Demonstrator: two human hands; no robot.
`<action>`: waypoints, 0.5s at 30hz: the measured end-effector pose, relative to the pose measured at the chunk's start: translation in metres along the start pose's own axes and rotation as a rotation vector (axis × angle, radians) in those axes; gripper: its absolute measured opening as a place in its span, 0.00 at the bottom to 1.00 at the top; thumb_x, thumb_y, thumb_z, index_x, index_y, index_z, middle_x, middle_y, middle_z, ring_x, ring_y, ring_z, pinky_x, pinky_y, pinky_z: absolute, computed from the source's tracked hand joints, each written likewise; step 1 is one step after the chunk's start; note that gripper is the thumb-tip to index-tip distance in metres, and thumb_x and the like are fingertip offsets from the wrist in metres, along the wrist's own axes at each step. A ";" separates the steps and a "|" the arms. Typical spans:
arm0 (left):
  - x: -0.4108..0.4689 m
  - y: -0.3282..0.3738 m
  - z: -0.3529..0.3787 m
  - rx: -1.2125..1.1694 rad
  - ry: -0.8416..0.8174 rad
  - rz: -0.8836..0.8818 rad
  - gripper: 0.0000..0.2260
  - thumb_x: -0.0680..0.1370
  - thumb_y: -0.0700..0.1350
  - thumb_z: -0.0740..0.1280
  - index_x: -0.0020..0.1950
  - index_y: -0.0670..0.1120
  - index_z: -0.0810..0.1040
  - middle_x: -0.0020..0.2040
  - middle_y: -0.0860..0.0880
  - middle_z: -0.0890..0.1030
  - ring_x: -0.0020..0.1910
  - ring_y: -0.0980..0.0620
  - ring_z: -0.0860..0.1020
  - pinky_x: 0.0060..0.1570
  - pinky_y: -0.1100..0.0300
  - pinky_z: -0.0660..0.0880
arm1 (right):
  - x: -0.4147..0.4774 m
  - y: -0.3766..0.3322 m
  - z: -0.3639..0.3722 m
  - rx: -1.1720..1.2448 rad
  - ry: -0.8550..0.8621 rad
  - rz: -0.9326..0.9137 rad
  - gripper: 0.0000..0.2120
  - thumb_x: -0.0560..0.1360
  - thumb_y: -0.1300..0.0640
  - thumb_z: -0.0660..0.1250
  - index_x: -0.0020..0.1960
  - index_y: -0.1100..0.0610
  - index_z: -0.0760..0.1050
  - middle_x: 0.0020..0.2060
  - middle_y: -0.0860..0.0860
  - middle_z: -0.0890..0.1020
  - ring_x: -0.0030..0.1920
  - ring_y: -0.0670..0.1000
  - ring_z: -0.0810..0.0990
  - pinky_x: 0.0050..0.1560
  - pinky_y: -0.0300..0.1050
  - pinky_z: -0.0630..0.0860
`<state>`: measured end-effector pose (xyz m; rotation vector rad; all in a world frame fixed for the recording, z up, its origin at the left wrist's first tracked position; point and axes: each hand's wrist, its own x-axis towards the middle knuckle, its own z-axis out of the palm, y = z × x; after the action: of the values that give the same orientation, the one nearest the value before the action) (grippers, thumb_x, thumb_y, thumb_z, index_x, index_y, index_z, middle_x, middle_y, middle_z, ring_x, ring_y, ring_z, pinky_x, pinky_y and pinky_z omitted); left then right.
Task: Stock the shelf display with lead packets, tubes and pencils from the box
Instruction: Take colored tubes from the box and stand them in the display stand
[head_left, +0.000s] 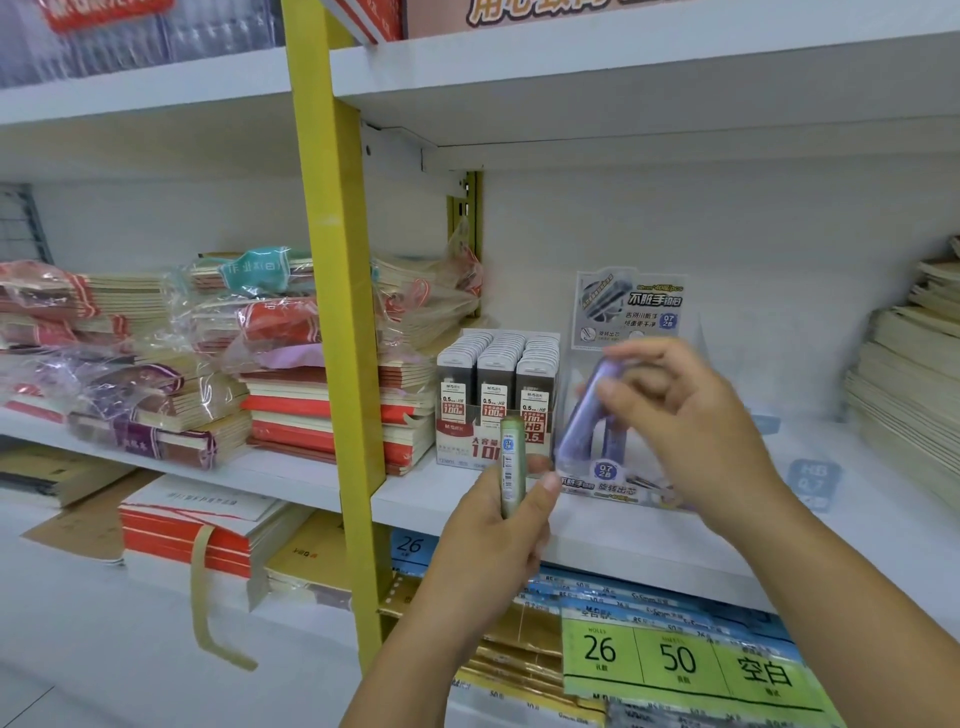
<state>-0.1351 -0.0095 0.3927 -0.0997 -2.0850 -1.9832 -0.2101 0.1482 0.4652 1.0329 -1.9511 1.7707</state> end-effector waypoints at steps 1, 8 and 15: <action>0.001 0.000 0.000 -0.009 0.012 0.000 0.08 0.80 0.57 0.63 0.56 0.58 0.76 0.27 0.58 0.71 0.24 0.60 0.67 0.25 0.69 0.66 | 0.003 0.000 -0.002 0.013 0.120 -0.058 0.11 0.77 0.59 0.67 0.51 0.42 0.75 0.46 0.46 0.85 0.45 0.45 0.84 0.45 0.39 0.78; 0.003 0.007 -0.001 -0.078 0.018 -0.028 0.07 0.84 0.50 0.57 0.48 0.49 0.67 0.30 0.54 0.68 0.25 0.57 0.64 0.25 0.67 0.64 | 0.014 0.020 0.003 -0.110 0.226 -0.091 0.15 0.79 0.60 0.64 0.52 0.39 0.70 0.50 0.45 0.83 0.52 0.42 0.81 0.50 0.30 0.74; 0.004 0.003 -0.002 0.030 0.048 0.040 0.06 0.83 0.54 0.58 0.51 0.54 0.70 0.32 0.54 0.75 0.26 0.55 0.71 0.27 0.65 0.69 | 0.020 0.041 0.001 -0.199 0.127 0.105 0.10 0.78 0.57 0.66 0.49 0.41 0.72 0.45 0.40 0.83 0.44 0.38 0.81 0.42 0.29 0.74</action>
<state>-0.1384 -0.0115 0.3965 -0.0864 -2.0659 -1.9109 -0.2517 0.1404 0.4489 0.7470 -2.0848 1.6102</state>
